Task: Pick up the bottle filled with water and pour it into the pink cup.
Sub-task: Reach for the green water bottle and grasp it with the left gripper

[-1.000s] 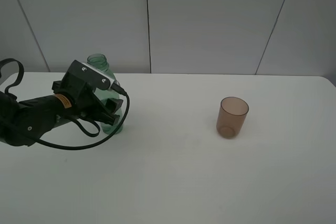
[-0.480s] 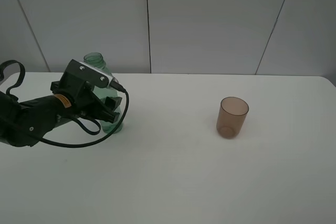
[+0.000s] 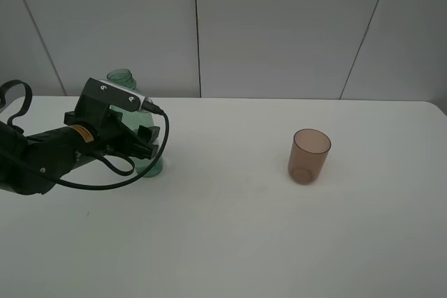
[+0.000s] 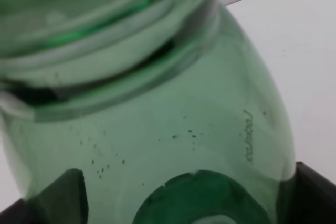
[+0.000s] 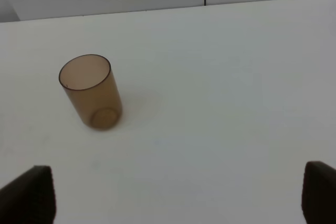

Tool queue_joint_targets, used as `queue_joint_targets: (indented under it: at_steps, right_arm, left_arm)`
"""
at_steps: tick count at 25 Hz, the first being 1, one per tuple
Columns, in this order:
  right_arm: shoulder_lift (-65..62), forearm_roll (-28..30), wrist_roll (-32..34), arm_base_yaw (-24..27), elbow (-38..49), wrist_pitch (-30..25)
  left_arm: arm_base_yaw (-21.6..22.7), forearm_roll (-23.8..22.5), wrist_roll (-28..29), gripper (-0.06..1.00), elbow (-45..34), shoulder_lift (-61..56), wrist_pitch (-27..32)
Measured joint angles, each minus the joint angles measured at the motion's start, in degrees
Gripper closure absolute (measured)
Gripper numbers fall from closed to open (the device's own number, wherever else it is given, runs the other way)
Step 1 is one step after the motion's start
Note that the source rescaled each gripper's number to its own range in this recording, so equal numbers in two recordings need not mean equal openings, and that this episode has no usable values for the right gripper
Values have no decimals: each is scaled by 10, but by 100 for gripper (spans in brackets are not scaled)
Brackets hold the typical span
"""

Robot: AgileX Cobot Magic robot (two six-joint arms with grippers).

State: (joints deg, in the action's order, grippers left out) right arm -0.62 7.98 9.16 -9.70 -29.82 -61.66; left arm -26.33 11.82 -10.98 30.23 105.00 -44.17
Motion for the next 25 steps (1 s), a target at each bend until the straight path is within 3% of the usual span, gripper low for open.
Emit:
queue_joint_targets:
  at_steps: [9,17,19,21,23,25]
  right_arm:
    - [0,0,0,0,0,0]
    - [0,0,0,0,0,0]
    - [0,0,0,0,0,0]
    - [0,0,0,0,0,0]
    - [0,0,0,0,0,0]
    - [0,0,0,0,0,0]
  left_arm:
    - [0,-51,8,-6,0,0,-4]
    - [0,-54,9,-6,0,0,-9]
    - [0,-54,9,7,0,0,-9]
    - [0,-54,11,49,0,0,-10]
    - [0,-55,13,62,0,0,-10]
    - [0,-56,14,62,0,0,-10]
